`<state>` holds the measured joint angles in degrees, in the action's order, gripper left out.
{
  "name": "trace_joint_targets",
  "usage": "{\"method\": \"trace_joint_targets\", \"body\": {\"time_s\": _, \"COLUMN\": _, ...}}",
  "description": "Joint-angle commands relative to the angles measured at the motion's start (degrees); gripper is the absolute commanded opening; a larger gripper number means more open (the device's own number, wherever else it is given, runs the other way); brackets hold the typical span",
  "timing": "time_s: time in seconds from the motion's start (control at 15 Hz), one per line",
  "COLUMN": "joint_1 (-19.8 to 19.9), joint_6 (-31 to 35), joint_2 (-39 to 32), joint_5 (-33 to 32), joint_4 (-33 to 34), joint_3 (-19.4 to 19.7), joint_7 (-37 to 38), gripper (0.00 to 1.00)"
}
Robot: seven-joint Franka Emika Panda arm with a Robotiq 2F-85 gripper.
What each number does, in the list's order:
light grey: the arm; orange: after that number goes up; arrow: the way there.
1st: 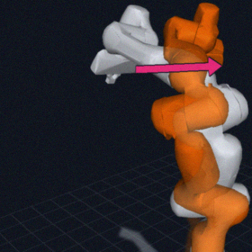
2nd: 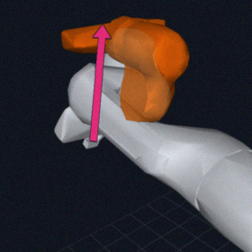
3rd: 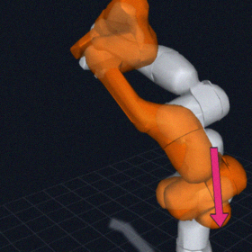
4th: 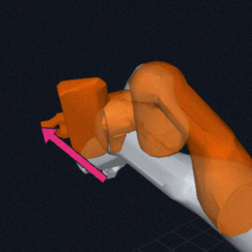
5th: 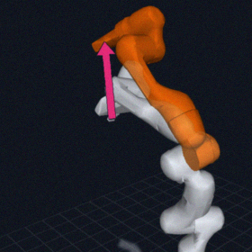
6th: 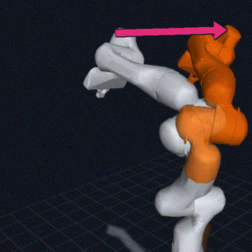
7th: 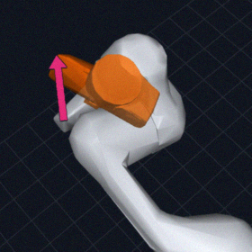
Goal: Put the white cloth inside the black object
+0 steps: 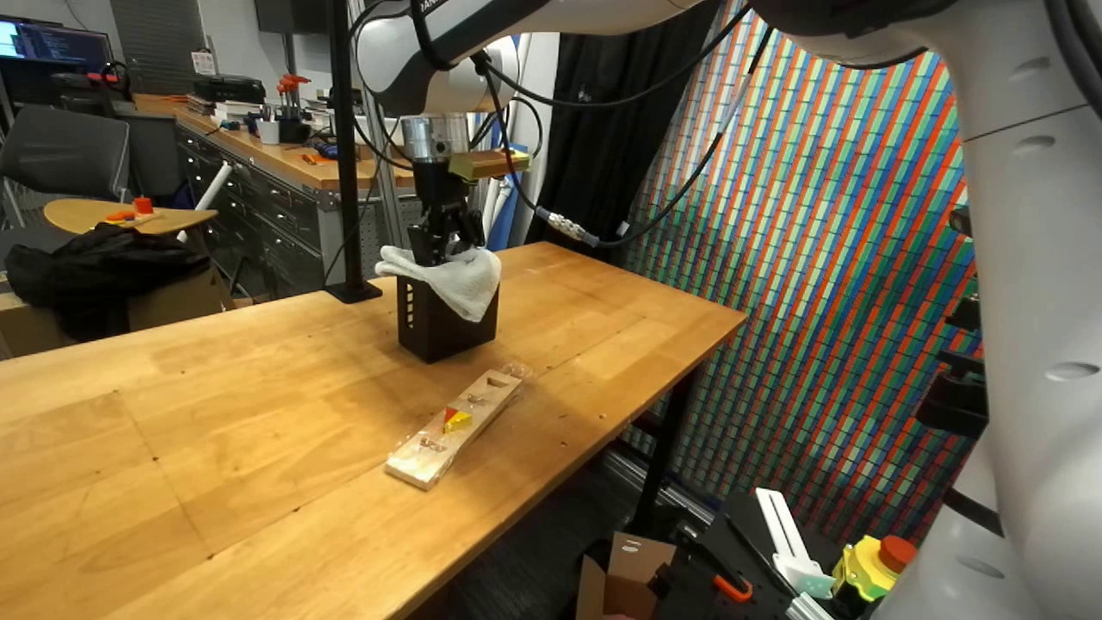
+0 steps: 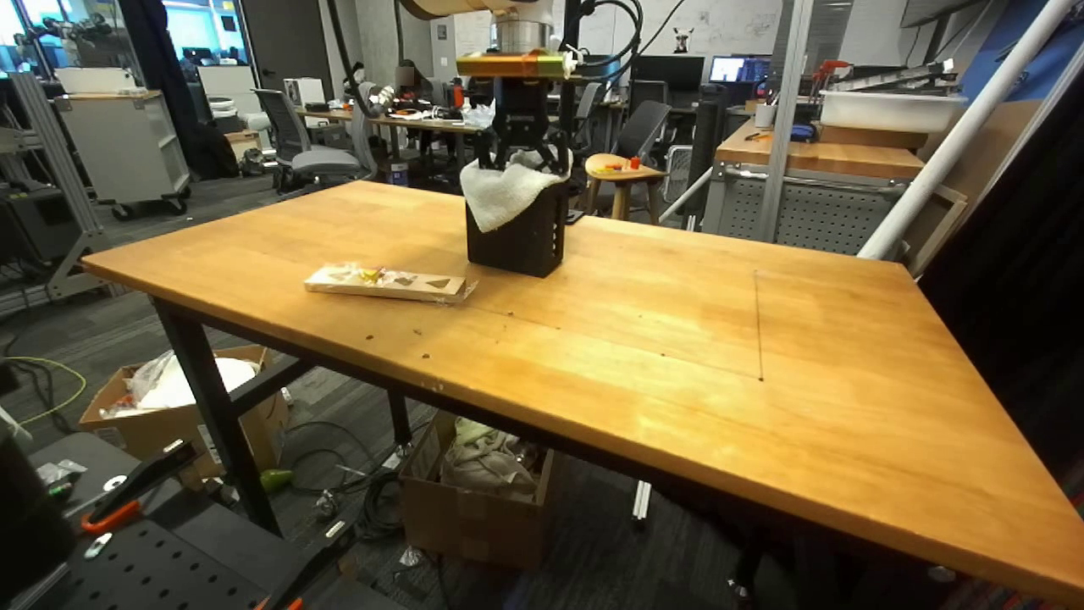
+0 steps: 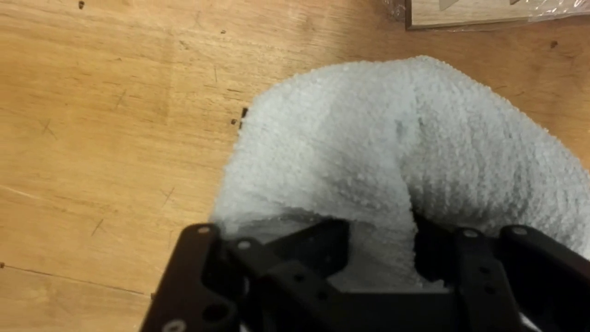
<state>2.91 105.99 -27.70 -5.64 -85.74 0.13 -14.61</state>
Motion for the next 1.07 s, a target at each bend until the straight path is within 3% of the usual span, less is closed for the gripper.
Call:
{"method": "trace_joint_targets", "body": {"time_s": 0.0, "joint_1": -0.5, "joint_6": 1.4, "joint_2": 1.1, "joint_5": -0.8, "joint_4": -0.7, "joint_3": 0.4, "joint_7": 2.4, "gripper": 0.62}}
{"method": "trace_joint_targets", "body": {"time_s": 0.33, "joint_1": -0.7, "joint_6": 2.1, "joint_2": 2.9, "joint_5": -1.4, "joint_4": -1.1, "joint_3": 0.7, "joint_7": 3.9, "gripper": 1.0}}
{"method": "trace_joint_targets", "body": {"time_s": 0.93, "joint_1": -1.8, "joint_6": 2.8, "joint_2": 6.5, "joint_5": -5.6, "joint_4": -1.4, "joint_3": 1.0, "joint_7": 6.4, "gripper": 1.0}}
{"method": "trace_joint_targets", "body": {"time_s": 1.0, "joint_1": -1.9, "joint_6": 2.8, "joint_2": 6.7, "joint_5": -6.1, "joint_4": -1.4, "joint_3": 0.9, "joint_7": 6.4, "gripper": 0.75}}
